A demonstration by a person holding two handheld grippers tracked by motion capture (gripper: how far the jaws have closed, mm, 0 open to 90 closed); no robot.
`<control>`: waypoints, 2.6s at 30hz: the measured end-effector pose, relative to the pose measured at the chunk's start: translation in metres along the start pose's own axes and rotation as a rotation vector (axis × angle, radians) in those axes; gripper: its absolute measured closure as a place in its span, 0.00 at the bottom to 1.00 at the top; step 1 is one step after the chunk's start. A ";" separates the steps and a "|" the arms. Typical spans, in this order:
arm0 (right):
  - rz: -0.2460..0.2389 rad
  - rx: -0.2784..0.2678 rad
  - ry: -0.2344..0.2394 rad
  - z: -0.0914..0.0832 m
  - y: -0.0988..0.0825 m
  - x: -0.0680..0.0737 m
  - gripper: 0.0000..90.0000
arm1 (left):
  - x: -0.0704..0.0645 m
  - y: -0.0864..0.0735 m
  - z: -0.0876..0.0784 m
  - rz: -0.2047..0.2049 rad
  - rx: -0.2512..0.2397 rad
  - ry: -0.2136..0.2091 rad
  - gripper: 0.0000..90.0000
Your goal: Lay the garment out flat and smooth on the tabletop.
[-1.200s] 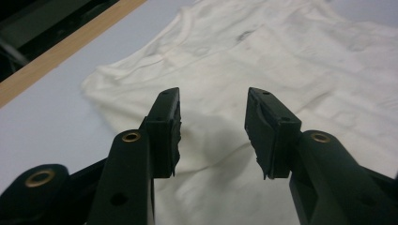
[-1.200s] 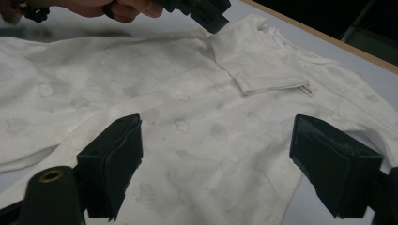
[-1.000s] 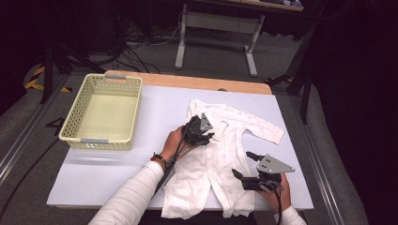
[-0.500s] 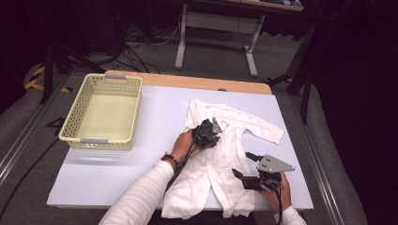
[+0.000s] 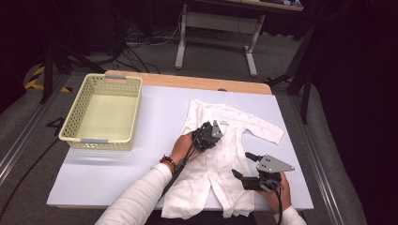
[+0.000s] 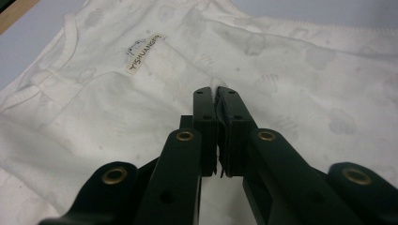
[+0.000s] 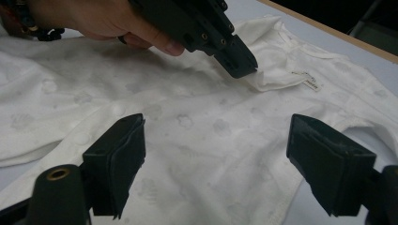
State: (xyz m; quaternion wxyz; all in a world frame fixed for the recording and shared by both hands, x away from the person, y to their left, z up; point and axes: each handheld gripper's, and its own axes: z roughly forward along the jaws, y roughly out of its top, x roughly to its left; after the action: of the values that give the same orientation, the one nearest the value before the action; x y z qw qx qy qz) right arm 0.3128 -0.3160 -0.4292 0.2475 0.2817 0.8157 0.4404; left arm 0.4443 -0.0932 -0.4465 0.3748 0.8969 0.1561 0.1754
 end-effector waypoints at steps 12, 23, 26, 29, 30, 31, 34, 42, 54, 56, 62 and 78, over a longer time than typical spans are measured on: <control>0.001 0.001 0.001 0.001 0.000 0.000 0.23 | 0.002 -0.008 -0.025 -0.010 -0.070 -0.013 0.76; -0.007 -0.013 -0.007 -0.001 0.001 0.000 0.25 | 0.008 -0.028 -0.061 -0.037 -0.142 0.059 0.63; 0.001 -0.012 -0.006 0.000 0.000 0.000 0.25 | 0.006 -0.035 -0.067 -0.020 -0.151 0.082 0.59; -0.001 -0.017 -0.011 -0.001 0.001 0.000 0.25 | 0.004 -0.044 -0.076 -0.027 -0.174 0.096 0.55; 0.001 -0.020 -0.010 -0.001 0.001 0.000 0.25 | 0.003 -0.046 -0.078 -0.025 -0.179 0.101 0.54; 0.001 -0.021 -0.009 -0.001 0.001 0.000 0.25 | 0.002 -0.048 -0.081 -0.024 -0.189 0.112 0.53; -0.001 -0.023 -0.010 -0.002 0.001 0.000 0.25 | 0.000 -0.055 -0.090 -0.022 -0.206 0.129 0.49; 0.010 -0.043 -0.020 -0.005 0.000 -0.002 0.24 | 0.000 -0.066 -0.106 -0.032 -0.226 0.166 0.41; 0.023 -0.058 -0.021 -0.007 0.000 -0.006 0.21 | -0.005 -0.078 -0.128 -0.059 -0.287 0.208 0.23; 0.022 -0.059 -0.028 -0.007 0.000 -0.006 0.20 | -0.005 -0.081 -0.131 -0.068 -0.279 0.207 0.20; 0.025 -0.054 -0.046 -0.007 0.000 -0.007 0.16 | -0.004 -0.091 -0.139 -0.075 -0.273 0.202 0.14; 0.034 -0.044 -0.076 -0.005 -0.001 -0.009 0.10 | -0.012 -0.115 -0.162 -0.056 -0.290 0.225 0.08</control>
State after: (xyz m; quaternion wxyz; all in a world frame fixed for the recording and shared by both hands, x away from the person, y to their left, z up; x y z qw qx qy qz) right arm 0.3153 -0.3253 -0.4259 0.2770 0.3063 0.7909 0.4515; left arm 0.3464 0.0786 -0.4259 0.4853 0.8034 0.1948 0.2847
